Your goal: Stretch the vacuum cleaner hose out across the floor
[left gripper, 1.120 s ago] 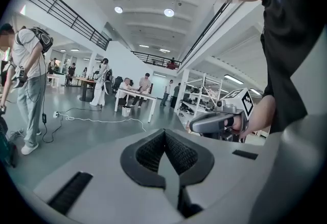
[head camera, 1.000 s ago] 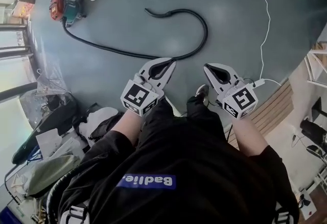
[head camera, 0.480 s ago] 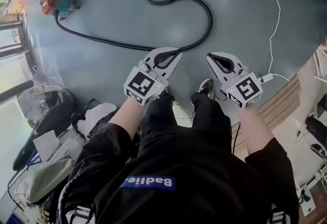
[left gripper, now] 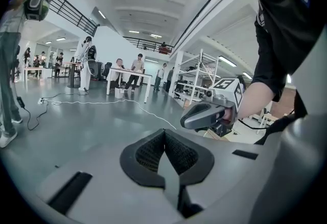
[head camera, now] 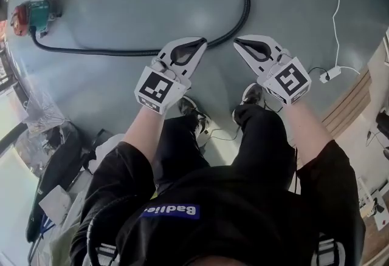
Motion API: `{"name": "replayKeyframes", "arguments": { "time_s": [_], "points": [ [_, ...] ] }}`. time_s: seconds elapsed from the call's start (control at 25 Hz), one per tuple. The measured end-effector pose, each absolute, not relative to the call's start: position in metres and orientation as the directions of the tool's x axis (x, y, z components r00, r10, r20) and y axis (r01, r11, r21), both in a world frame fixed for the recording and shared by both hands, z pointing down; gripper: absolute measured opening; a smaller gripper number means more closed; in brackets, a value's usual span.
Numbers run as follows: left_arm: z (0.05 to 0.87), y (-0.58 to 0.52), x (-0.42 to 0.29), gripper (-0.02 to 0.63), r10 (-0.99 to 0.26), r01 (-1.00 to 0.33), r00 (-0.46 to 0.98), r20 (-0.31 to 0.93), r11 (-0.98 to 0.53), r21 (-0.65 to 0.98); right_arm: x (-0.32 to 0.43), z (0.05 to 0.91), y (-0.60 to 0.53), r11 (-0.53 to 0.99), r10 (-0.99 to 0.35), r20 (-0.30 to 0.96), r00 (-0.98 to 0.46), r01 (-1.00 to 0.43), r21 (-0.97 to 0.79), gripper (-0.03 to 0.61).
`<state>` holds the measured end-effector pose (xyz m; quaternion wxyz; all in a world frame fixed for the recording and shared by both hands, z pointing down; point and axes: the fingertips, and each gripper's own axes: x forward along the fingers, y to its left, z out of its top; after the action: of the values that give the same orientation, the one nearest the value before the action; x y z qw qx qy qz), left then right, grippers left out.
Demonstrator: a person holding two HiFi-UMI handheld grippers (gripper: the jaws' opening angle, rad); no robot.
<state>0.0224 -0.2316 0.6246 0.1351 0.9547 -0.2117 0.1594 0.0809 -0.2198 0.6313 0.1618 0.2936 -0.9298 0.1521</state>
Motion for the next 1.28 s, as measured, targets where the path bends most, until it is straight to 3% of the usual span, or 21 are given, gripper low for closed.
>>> {"name": "replayKeyframes", "arguments": {
  "time_s": [0.44,0.8,1.08,1.28],
  "points": [
    [0.855,-0.248,0.066,0.012,-0.289,-0.365,0.861,0.420,-0.924,0.114,0.116,0.837,-0.248,0.833,-0.469,0.408,-0.783,-0.546,-0.091,-0.006],
    [1.023,-0.231,0.078,0.052,-0.167,-0.287,0.765,0.622,-0.953,0.098,0.124,0.941,-0.251,0.883,-0.376,0.482,-0.791,-0.464,-0.074,-0.005],
    [1.137,-0.195,0.073,0.190,-0.041,-0.234,0.590,0.807,-0.964,0.122,0.136,0.971,-0.251,0.892,-0.345,0.548,-0.762,-0.448,-0.061,-0.005],
    [1.193,-0.177,0.074,0.230,0.011,-0.218,0.502,0.865,-0.966,0.139,0.148,0.985,-0.241,0.889,-0.321,0.615,-0.721,-0.453,-0.067,0.009]
  ]
}}
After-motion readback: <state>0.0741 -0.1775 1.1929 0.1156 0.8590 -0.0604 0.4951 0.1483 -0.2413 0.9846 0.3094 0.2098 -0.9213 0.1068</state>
